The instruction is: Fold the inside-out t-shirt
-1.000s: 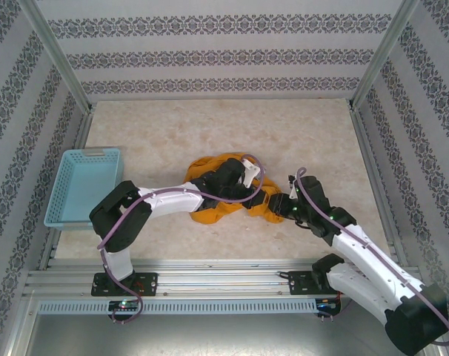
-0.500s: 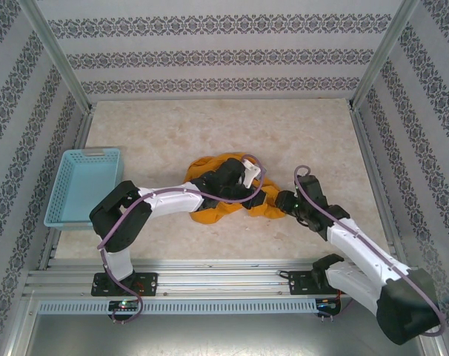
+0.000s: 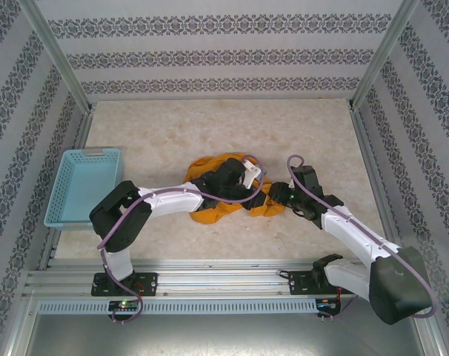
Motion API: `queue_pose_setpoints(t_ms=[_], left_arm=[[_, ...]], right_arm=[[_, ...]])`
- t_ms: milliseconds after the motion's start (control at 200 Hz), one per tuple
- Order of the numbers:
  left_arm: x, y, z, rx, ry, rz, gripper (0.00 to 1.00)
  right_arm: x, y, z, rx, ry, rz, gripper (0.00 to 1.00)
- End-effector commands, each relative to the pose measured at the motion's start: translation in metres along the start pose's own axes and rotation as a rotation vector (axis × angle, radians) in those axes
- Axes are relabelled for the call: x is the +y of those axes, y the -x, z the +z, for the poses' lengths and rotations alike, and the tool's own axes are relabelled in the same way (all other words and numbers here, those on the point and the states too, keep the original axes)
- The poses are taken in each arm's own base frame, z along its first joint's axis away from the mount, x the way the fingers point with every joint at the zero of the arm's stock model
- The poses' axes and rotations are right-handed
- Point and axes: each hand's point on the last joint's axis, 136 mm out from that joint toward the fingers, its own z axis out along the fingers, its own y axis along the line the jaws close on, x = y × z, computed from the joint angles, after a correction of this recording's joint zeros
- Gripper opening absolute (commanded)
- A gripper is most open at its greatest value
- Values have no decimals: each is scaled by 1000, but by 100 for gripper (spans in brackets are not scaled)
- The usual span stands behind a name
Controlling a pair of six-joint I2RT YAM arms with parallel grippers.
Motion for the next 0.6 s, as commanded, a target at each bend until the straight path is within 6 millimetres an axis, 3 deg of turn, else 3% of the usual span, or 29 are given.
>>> queue_pose_setpoints(t_ms=[0, 240, 295, 495, 600], left_arm=[[-20, 17, -9, -51, -63, 39, 0], [-19, 14, -8, -51, -65, 34, 0], [-18, 12, -9, -47, -63, 34, 0], [-6, 5, -10, -31, -2, 43, 1], [2, 0, -12, -26, 21, 35, 4]], right_arm=[[11, 6, 3, -9, 52, -19, 42], [6, 12, 9, -9, 7, -30, 50], [5, 11, 11, -4, 3, -30, 45], [-8, 12, 8, -21, -50, -11, 7], [-16, 11, 4, -22, -77, 2, 0]])
